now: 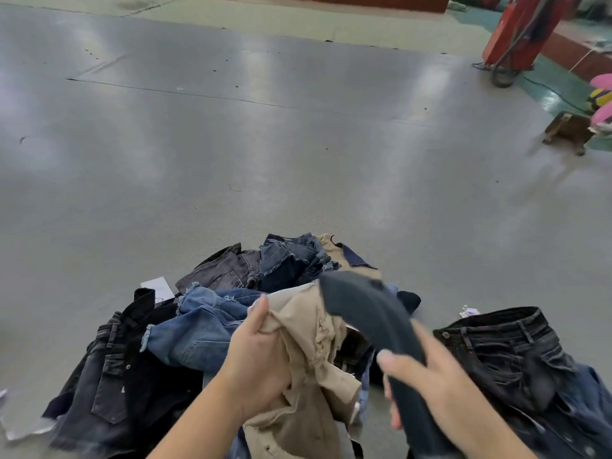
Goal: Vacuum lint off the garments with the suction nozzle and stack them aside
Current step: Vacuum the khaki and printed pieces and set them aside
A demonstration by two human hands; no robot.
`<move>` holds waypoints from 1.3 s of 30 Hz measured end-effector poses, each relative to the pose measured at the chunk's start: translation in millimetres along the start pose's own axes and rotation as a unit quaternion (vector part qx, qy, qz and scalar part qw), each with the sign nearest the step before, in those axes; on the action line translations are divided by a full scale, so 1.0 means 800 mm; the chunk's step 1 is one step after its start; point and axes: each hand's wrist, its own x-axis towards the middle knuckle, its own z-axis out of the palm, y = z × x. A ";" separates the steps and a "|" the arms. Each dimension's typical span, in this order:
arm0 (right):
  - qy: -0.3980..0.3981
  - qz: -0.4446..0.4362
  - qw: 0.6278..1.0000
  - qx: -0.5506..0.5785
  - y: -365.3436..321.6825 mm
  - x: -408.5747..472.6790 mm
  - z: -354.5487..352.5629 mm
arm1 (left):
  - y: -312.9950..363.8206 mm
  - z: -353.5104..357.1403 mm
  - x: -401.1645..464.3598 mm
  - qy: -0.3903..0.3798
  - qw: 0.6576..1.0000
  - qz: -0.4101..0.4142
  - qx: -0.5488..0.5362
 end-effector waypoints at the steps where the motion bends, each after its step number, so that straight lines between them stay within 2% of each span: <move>1: -0.022 -0.005 0.999 -0.031 0.000 -0.001 0.008 | -0.002 0.000 0.002 0.006 1.000 -0.001 0.022; 5: -0.048 -0.014 0.994 -0.094 0.000 0.001 0.029 | -0.011 -0.012 0.002 0.053 0.996 0.014 0.064; 7: -0.012 -0.001 0.999 -0.048 -0.004 0.005 0.033 | -0.011 -0.001 0.001 0.071 0.992 0.004 0.101; 8: 0.021 0.006 1.000 -0.002 -0.006 0.007 0.031 | -0.009 0.012 -0.001 0.088 0.984 0.005 0.158; 10: 0.084 0.006 0.995 0.054 -0.008 0.011 0.020 | -0.011 0.022 0.004 0.142 0.948 0.020 0.285; 11: 0.098 0.003 0.993 0.070 -0.009 0.011 0.012 | -0.012 0.024 0.002 0.187 0.917 0.057 0.348; 12: 0.103 -0.001 0.991 0.083 -0.010 0.010 0.005 | -0.010 0.025 0.001 0.201 0.888 0.081 0.404; 15: 0.074 -0.015 0.994 0.079 -0.012 0.002 -0.005 | -0.007 0.016 -0.007 0.190 0.833 0.065 0.516; 19: -0.031 -0.025 0.999 0.005 -0.004 -0.009 -0.008 | 0.008 0.012 -0.007 0.153 0.789 0.058 0.592; 22: -0.073 -0.028 0.991 -0.108 0.004 -0.007 -0.002 | 0.009 0.009 -0.007 0.112 0.781 0.072 0.611; 25: -0.075 -0.033 0.991 -0.103 0.004 -0.006 0.010 | 0.005 0.007 -0.009 0.083 0.774 0.051 0.625; 27: -0.056 -0.024 0.998 -0.016 0.001 -0.005 0.018 | 0.000 0.002 -0.007 0.072 0.787 0.037 0.611; 29: 0.002 -0.023 0.997 0.068 0.001 0.001 0.020 | -0.004 0.001 -0.006 0.106 0.842 0.082 0.523; 31: 0.054 -0.024 0.991 0.116 0.005 0.005 0.018 | -0.003 0.004 -0.002 0.114 0.907 0.126 0.386; 32: 0.067 -0.024 0.988 0.134 0.006 0.007 0.017 | -0.002 0.005 -0.002 0.116 0.928 0.136 0.326; 36: 0.129 -0.014 0.960 0.248 0.006 0.009 0.001 | 0.007 -0.005 0.008 0.138 0.944 0.188 0.234; 39: 0.125 0.024 0.924 0.361 -0.003 0.016 -0.015 | 0.003 -0.006 0.012 0.137 0.963 0.169 0.157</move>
